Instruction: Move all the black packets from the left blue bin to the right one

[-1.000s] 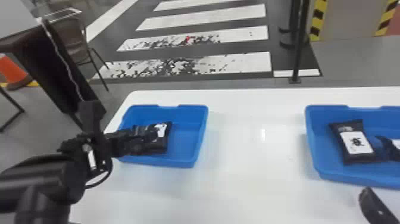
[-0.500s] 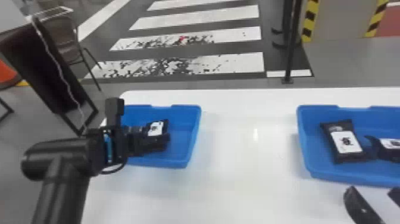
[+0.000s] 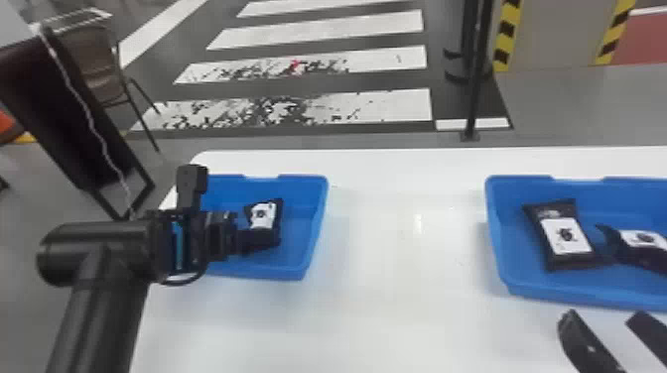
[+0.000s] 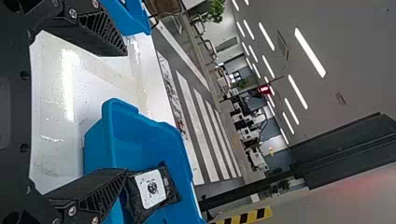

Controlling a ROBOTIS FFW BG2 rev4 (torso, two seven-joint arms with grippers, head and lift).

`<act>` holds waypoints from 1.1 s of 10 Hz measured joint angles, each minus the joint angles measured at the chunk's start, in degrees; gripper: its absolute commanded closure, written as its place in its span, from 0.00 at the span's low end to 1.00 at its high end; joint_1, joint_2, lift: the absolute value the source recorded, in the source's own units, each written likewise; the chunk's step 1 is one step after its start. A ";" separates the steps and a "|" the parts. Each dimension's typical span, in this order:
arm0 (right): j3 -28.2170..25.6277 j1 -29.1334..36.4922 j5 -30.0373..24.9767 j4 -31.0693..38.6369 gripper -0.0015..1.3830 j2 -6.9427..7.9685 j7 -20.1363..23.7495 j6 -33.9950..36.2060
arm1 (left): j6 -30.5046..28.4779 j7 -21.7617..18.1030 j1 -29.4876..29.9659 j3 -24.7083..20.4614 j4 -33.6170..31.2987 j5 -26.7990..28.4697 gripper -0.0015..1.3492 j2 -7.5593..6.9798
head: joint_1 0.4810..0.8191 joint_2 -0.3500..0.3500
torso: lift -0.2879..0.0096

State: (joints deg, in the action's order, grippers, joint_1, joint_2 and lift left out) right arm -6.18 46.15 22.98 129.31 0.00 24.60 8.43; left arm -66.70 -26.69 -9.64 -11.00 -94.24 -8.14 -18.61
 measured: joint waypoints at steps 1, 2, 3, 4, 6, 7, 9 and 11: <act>0.01 -0.05 0.08 -0.08 0.11 0.00 0.06 0.00 | 0.60 -0.34 0.19 0.08 0.14 0.46 0.90 -0.09 | 0.63 0.83 | 0.35; 0.01 -0.11 0.24 -0.18 0.11 0.00 0.18 0.00 | 1.50 -1.11 0.51 0.03 0.15 0.64 0.90 -0.12 | 0.63 0.83 | 0.35; 0.01 -0.15 0.39 -0.19 0.11 0.00 0.27 0.00 | 2.23 -1.39 1.51 -0.16 -1.90 0.83 0.90 -0.10 | 0.63 0.82 | 0.35; 0.05 -0.17 0.43 -0.18 0.11 0.00 0.28 0.00 | 2.34 -1.34 3.28 -0.91 -6.08 0.95 0.90 0.02 | 0.63 0.82 | 0.35; 0.21 -0.20 0.56 0.36 0.11 0.00 0.43 0.00 | 2.31 -1.45 8.26 -3.83 -17.07 0.36 0.90 0.74 | 0.63 0.82 | 0.35; 0.42 -0.35 0.80 0.60 0.11 0.00 0.51 0.00 | 2.47 -1.65 10.69 -4.99 -22.10 -0.70 0.90 1.01 | 0.63 0.82 | 0.35; 1.17 -0.79 1.76 0.94 0.11 0.00 0.98 0.00 | 3.96 -2.03 16.06 -5.75 -31.19 -5.77 0.90 1.32 | 0.63 0.77 | 0.35; 2.28 -1.64 3.45 1.29 0.11 -0.01 1.87 0.00 | 6.74 -3.90 19.47 -3.81 -36.52 -10.12 0.90 1.86 | 0.63 0.70 | 0.35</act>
State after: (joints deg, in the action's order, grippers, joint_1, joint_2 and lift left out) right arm -3.90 44.51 26.44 130.60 -0.01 26.47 8.43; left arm -59.97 -30.60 9.83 -14.81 -130.75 -18.25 -16.75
